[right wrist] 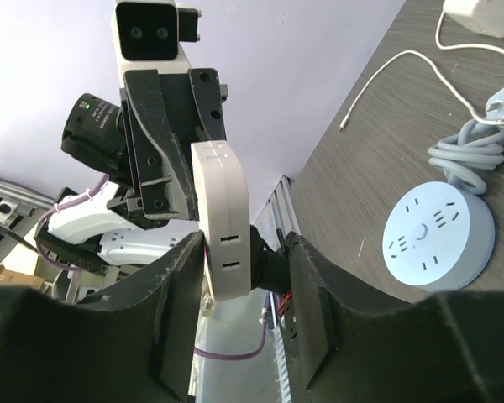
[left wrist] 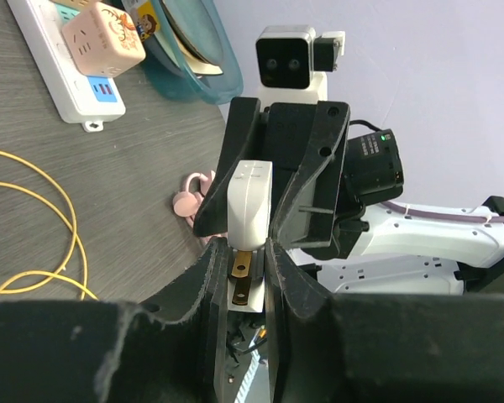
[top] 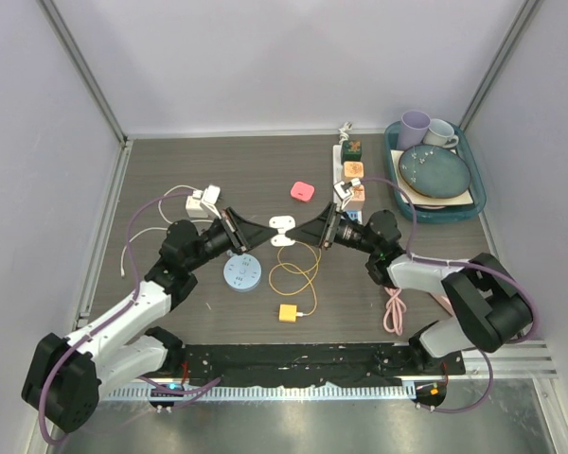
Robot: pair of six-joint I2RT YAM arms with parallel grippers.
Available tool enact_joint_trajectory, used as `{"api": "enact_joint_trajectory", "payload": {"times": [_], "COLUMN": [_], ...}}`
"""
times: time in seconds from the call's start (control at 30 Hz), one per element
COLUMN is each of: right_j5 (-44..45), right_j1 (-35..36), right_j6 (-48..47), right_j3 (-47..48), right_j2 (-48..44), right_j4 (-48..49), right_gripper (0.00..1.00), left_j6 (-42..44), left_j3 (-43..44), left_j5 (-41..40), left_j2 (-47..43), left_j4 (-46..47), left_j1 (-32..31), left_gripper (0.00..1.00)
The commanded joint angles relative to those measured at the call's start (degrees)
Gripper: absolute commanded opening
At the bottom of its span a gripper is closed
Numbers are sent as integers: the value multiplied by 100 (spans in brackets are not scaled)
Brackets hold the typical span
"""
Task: Insert the plug
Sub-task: Pick up the plug from the center of the board.
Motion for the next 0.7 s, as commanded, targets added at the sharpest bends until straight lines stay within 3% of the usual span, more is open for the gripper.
{"api": "enact_joint_trajectory", "payload": {"times": [0.0, 0.33, 0.6, 0.67], "right_j5": [105, 62, 62, 53], "right_j1": [211, 299, 308, 308], "right_j6": [102, 1139, 946, 919], "right_j3": [148, 227, 289, 307], "right_j2": [224, 972, 849, 840], "right_j4": [585, 2412, 2317, 2291], "right_gripper": [49, 46, 41, 35], "left_j6": [-205, -276, -267, -267], "left_j3": [-67, -173, -278, -278], "left_j5": [23, 15, -47, -38], "left_j2": [-5, 4, 13, 39], "left_j4": [705, 758, 706, 679], "left_j1": [10, 1, 10, 9], "left_gripper": [0, 0, 0, 0]}}
